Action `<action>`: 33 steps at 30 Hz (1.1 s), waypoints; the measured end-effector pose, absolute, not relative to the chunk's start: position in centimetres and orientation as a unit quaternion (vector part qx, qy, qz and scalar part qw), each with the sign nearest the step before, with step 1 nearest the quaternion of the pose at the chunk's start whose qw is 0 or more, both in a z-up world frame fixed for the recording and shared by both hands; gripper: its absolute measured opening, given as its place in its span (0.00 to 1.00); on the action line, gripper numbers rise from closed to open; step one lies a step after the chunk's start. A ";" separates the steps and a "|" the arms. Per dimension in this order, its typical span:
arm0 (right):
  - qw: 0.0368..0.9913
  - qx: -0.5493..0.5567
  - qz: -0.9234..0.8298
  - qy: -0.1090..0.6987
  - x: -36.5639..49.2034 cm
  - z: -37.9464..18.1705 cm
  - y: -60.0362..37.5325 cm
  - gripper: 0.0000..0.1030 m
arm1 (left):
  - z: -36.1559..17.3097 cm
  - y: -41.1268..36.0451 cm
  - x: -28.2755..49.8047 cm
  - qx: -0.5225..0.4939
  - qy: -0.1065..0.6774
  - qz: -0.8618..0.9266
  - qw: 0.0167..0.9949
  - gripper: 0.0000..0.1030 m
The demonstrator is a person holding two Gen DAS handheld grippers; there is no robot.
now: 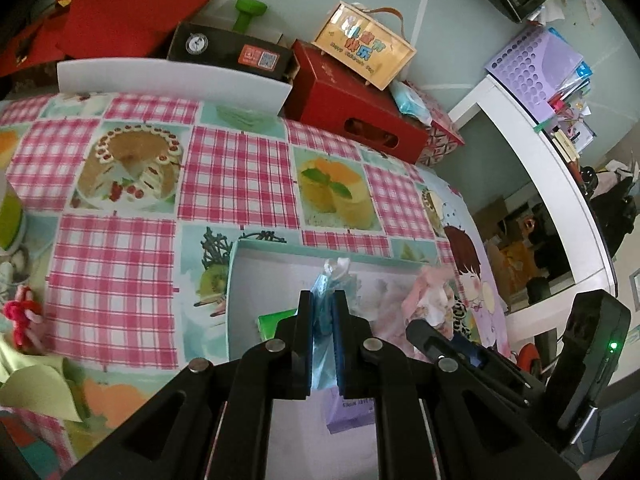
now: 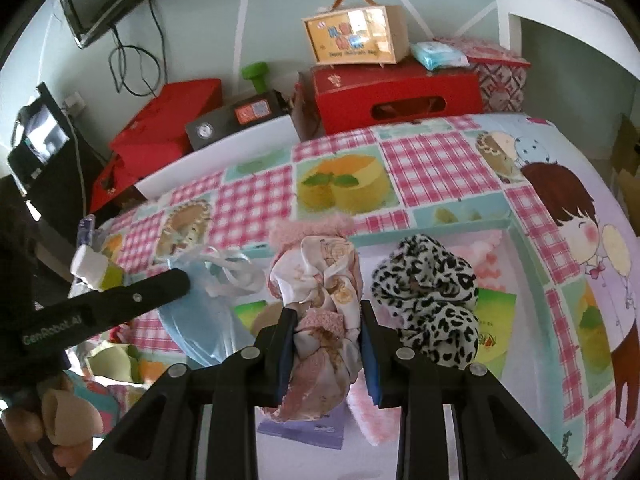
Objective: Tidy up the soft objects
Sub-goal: 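Lift and carry the mask with the left tool over the tray while the right tool carries the cloth, then lower the mask into the tray and open the left tool while the right tool releases the cloth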
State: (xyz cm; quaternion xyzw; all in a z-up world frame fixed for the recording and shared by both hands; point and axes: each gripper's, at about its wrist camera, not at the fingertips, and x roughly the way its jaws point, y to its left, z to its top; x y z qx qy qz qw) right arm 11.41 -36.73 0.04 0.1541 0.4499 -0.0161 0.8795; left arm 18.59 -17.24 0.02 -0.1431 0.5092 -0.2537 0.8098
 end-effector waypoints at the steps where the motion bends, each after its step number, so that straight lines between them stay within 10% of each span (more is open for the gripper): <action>1: 0.878 0.153 -0.021 0.454 11.5 -0.2 -36.8 0.30 | -0.2 -17.3 18.7 -0.143 0.511 -0.254 0.809 0.08; 26: 0.859 0.135 -0.043 0.492 12.2 -2.6 -36.5 0.32 | -3.2 -19.1 18.5 -0.096 0.561 -0.222 0.792 0.09; 33: 0.859 0.135 -0.047 0.492 12.1 -2.4 -36.4 0.37 | -1.7 -19.1 17.9 -0.070 0.555 -0.213 0.801 0.29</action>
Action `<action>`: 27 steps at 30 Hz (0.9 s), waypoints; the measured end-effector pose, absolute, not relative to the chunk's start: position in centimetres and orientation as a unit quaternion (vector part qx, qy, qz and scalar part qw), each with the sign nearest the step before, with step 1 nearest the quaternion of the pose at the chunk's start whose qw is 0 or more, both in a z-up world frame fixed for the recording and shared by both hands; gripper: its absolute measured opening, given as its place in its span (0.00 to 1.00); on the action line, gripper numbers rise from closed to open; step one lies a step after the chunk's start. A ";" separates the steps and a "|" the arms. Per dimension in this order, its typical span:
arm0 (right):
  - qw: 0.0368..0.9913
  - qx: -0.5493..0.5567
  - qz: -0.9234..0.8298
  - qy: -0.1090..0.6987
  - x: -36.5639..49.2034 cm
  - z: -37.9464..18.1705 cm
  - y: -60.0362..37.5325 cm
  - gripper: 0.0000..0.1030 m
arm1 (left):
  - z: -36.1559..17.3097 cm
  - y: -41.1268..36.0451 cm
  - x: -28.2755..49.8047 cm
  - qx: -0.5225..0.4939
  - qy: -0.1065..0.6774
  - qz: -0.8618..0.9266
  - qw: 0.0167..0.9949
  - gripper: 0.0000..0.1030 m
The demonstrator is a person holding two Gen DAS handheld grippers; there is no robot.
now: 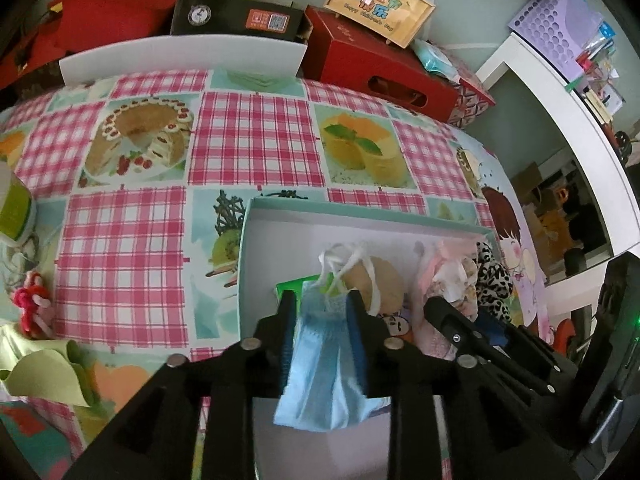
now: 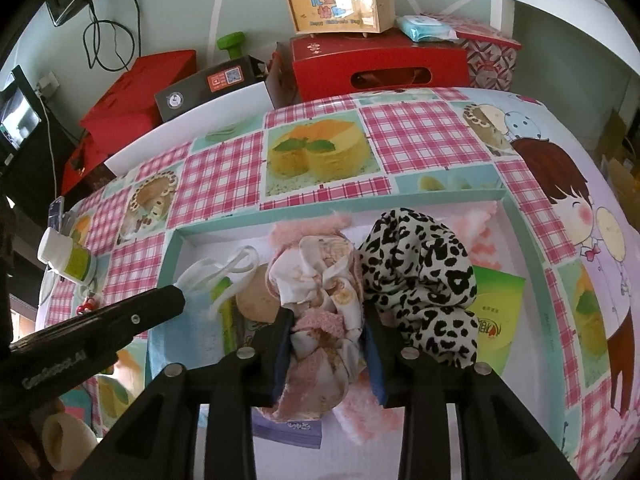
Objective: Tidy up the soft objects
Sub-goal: 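Lower the mask into the tray and open the left tool while the right tool releases the cloth, then withdraw both open tools from the tray back toward the table items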
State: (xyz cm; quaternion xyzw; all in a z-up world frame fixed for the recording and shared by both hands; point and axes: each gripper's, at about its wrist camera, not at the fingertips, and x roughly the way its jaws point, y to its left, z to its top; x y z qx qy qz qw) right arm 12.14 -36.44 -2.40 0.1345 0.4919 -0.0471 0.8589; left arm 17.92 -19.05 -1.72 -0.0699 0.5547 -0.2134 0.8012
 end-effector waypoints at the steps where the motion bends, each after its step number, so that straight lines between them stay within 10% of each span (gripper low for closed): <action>1: 0.859 0.133 -0.048 0.492 12.1 -2.4 -36.4 0.38 | -1.5 -19.0 17.9 -0.070 0.553 -0.214 0.802 0.31; 11: 0.866 0.121 -0.048 0.482 11.9 -1.7 -35.8 0.47 | -0.4 -17.9 17.6 -0.062 0.546 -0.190 0.814 0.42; 15: 0.869 0.121 -0.047 0.477 11.8 -1.2 -35.6 0.52 | -0.8 -17.2 18.0 -0.064 0.551 -0.167 0.815 0.66; 27: 0.873 0.099 -0.059 0.475 11.8 -0.8 -34.9 0.65 | -1.7 -16.1 18.4 -0.068 0.563 -0.142 0.811 0.72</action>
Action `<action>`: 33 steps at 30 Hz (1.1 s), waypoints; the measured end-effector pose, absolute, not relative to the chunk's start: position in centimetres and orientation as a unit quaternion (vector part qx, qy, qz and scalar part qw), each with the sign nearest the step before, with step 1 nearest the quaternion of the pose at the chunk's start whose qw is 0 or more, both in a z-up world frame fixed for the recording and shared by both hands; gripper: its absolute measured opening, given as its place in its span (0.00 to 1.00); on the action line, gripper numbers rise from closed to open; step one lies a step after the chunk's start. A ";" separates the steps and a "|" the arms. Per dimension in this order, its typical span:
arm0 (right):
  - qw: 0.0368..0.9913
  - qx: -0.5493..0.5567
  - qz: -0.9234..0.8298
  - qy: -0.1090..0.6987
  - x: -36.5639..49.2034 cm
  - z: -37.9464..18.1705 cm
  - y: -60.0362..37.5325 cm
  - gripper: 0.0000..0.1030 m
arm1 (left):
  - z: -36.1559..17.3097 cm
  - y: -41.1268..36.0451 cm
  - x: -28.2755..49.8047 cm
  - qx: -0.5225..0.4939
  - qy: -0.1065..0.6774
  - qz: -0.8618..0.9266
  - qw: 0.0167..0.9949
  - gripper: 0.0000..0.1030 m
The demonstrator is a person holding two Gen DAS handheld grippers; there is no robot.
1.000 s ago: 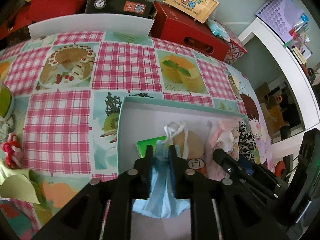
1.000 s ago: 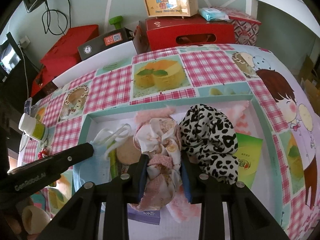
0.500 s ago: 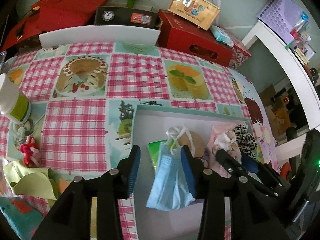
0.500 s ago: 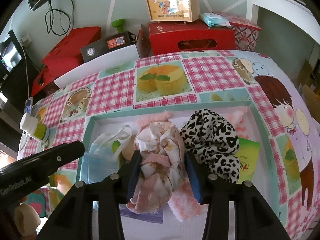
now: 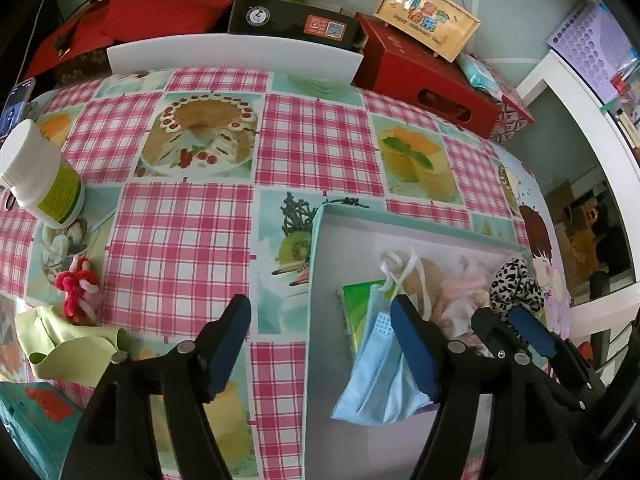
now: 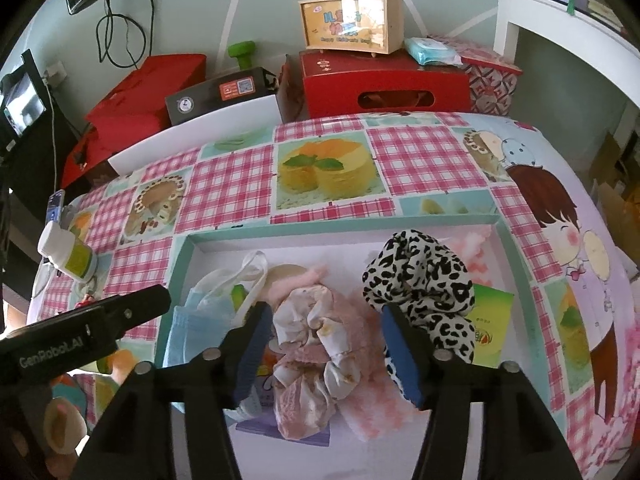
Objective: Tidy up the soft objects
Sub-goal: 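Withdraw both open tools from the tray back toward the table items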
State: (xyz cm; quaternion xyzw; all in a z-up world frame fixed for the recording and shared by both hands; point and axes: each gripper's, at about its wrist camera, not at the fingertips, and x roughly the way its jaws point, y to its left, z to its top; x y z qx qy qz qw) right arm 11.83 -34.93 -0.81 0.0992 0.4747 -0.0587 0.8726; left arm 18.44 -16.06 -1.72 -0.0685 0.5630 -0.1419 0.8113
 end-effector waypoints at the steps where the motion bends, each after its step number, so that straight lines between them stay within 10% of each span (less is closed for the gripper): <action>1: 0.872 0.098 -0.061 0.475 11.9 -0.8 -34.9 0.66 | -1.7 -16.0 18.5 -0.069 0.563 -0.141 0.811 0.72; 33: 0.874 0.103 -0.099 0.465 11.8 -0.6 -36.2 1.00 | -3.0 -14.3 19.2 -0.074 0.563 -0.091 0.818 0.92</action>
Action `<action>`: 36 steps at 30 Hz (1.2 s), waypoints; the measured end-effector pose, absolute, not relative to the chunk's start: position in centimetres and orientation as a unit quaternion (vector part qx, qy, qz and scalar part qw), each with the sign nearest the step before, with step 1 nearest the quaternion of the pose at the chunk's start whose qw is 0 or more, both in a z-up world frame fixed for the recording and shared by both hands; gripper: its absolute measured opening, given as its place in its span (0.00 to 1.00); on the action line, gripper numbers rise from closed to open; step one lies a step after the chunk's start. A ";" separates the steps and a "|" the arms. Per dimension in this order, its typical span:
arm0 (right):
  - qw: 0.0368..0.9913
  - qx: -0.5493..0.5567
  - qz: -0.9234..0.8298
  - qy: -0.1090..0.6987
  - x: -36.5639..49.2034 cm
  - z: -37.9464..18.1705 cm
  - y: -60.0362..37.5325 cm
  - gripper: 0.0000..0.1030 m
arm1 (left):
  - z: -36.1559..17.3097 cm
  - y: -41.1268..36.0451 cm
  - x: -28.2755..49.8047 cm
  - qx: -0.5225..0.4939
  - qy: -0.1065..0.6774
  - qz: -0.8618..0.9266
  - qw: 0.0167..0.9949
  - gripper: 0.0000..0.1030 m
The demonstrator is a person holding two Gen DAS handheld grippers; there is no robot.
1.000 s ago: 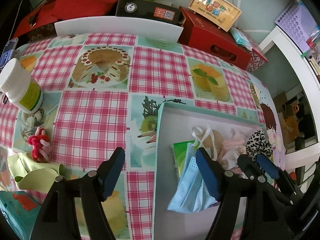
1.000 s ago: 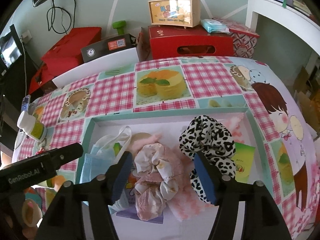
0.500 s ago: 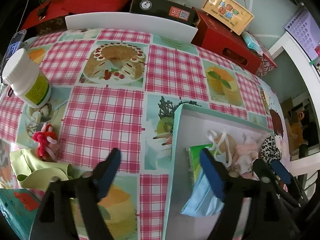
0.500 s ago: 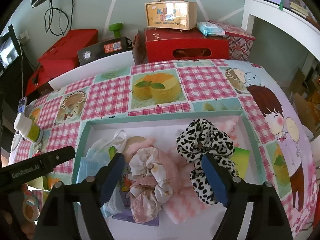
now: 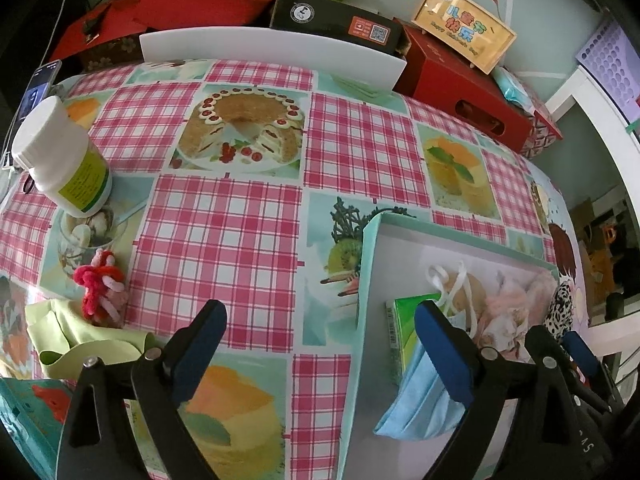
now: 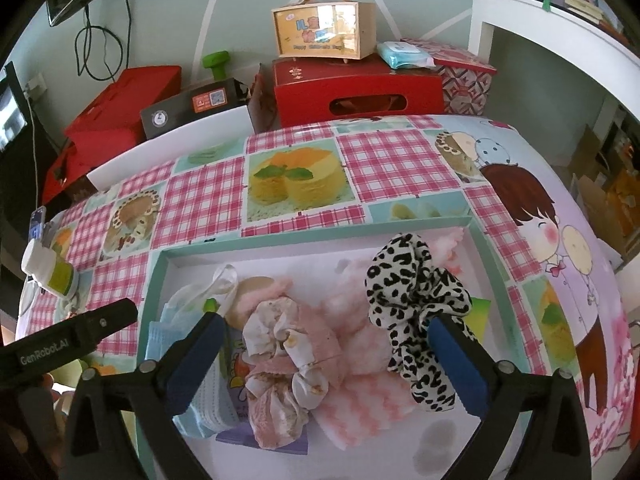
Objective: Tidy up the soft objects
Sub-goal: 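Withdraw both open tools from the tray back toward the table items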
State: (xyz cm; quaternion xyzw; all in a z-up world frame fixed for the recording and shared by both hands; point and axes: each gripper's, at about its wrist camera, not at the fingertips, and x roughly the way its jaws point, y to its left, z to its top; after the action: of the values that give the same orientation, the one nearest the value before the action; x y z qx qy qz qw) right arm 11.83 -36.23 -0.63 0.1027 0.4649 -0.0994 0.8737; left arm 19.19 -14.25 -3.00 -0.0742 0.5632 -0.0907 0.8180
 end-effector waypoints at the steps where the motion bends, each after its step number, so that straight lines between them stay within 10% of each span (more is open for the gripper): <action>1: 0.874 0.103 -0.100 0.464 11.8 -0.6 -36.2 1.00 | -3.0 -14.3 19.2 -0.074 0.564 -0.092 0.817 0.92; 36: 0.883 0.049 -0.011 0.466 13.1 -0.8 -28.4 1.00 | -0.8 -4.0 18.6 -0.126 0.542 -0.016 0.831 0.92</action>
State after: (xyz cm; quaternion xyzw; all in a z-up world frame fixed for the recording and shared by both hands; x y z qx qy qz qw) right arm 13.12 -28.38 -0.84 0.0490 0.4658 -0.0111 0.8835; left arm 18.55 -3.99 -0.80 -0.1256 0.5424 -0.0157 0.8305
